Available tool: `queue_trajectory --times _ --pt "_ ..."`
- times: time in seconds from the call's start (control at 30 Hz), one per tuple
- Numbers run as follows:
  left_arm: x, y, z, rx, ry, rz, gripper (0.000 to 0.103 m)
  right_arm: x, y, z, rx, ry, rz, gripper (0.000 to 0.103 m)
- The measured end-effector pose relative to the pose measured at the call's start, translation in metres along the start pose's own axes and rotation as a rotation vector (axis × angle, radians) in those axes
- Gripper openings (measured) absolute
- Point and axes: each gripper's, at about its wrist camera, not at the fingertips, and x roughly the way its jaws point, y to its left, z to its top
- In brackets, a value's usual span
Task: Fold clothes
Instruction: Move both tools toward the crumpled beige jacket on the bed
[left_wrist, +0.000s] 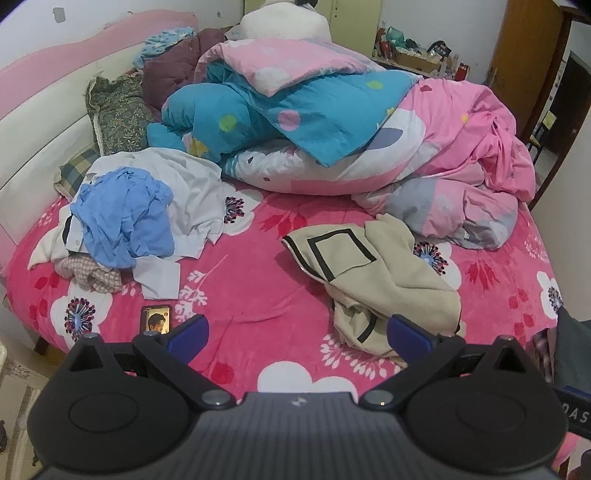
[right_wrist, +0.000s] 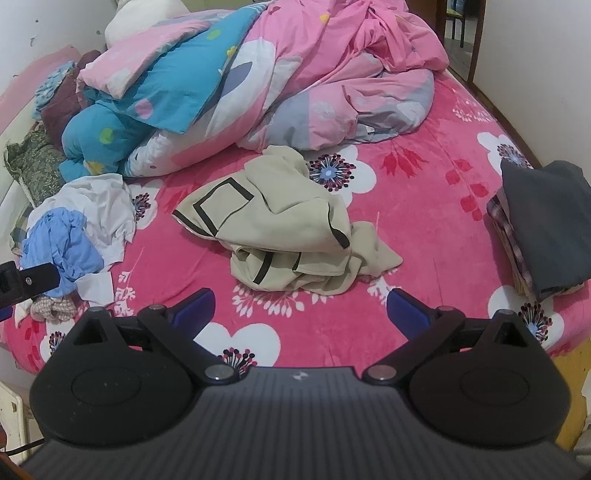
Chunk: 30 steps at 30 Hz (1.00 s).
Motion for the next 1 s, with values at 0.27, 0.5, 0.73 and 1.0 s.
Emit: queue_trajectory --times 0.27,0.5,0.73,1.0 --pt "0.003 0.0 -0.001 0.003 0.014 0.007 0.103 -0.003 0.003 0.0 -0.02 -0.006 -0.022 0.1" --pt "0.007 0.002 -0.003 0.009 0.029 0.013 0.103 -0.001 0.005 0.0 -0.026 -0.002 -0.031 0.1" --pt "0.012 0.004 -0.002 0.028 0.043 0.009 0.103 0.002 0.01 -0.001 -0.024 0.005 -0.041 0.1" --pt "0.023 0.015 -0.001 0.05 0.056 -0.009 0.103 0.007 0.021 -0.003 -0.016 -0.003 -0.068 0.1"
